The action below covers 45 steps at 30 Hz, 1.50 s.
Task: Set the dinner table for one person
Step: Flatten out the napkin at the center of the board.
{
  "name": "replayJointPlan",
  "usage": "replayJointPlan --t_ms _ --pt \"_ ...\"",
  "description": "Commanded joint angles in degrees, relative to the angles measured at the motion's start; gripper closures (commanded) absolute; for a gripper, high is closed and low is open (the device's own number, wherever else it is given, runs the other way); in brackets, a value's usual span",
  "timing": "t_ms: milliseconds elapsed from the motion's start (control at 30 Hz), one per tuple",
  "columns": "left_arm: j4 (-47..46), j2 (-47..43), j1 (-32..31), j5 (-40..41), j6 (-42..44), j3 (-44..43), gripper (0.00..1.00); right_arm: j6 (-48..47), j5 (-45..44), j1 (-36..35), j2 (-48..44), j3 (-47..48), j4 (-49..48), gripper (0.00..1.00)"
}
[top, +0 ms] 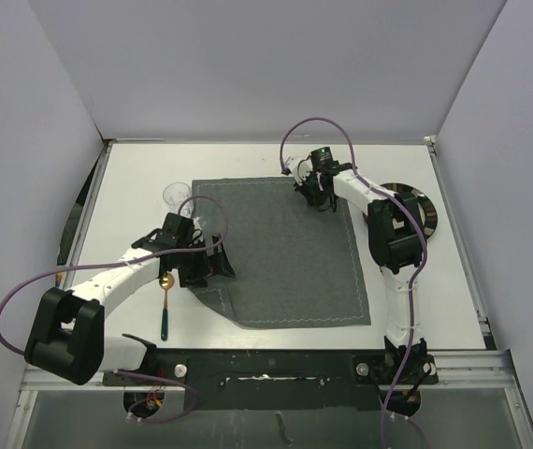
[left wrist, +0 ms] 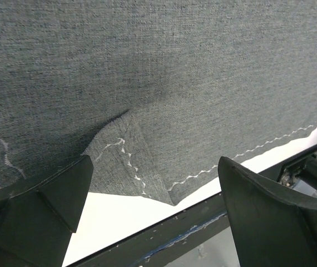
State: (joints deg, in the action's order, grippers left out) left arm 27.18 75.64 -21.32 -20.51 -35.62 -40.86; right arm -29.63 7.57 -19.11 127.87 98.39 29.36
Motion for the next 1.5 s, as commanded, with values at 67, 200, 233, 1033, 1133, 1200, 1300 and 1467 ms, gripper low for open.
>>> replayJointPlan --t_ms 67,200,233,1033,1133,1200,1300,1467 --pt "-3.56 2.12 0.14 3.23 2.03 -0.45 0.02 0.62 1.49 0.35 3.08 -0.67 1.31 1.0" --pt "-6.31 4.98 0.05 2.66 2.29 -0.66 0.02 0.77 2.03 0.41 3.13 -0.57 1.66 1.0" --pt "-6.85 5.61 -0.02 2.47 2.44 -0.83 0.02 0.92 2.13 0.45 3.09 -0.61 1.66 1.0" --pt "-8.09 5.29 -1.44 3.19 2.53 0.74 0.02 1.32 3.19 1.26 3.32 -1.44 1.93 1.0" --pt "-8.52 6.87 -1.98 3.23 2.69 0.7 0.02 1.46 3.32 1.31 3.52 -1.36 1.97 1.0" --pt "-8.78 7.63 -2.26 2.99 2.96 0.43 0.02 1.61 3.46 1.4 3.6 -1.23 2.09 1.0" --pt "-8.28 7.98 -2.98 1.33 3.05 0.16 0.02 1.64 3.33 1.44 3.8 -1.01 2.01 1.0" --pt "-4.01 5.84 -6.53 -3.77 1.09 2.38 0.02 1.63 3.08 1.56 3.95 -0.75 2.01 1.0"
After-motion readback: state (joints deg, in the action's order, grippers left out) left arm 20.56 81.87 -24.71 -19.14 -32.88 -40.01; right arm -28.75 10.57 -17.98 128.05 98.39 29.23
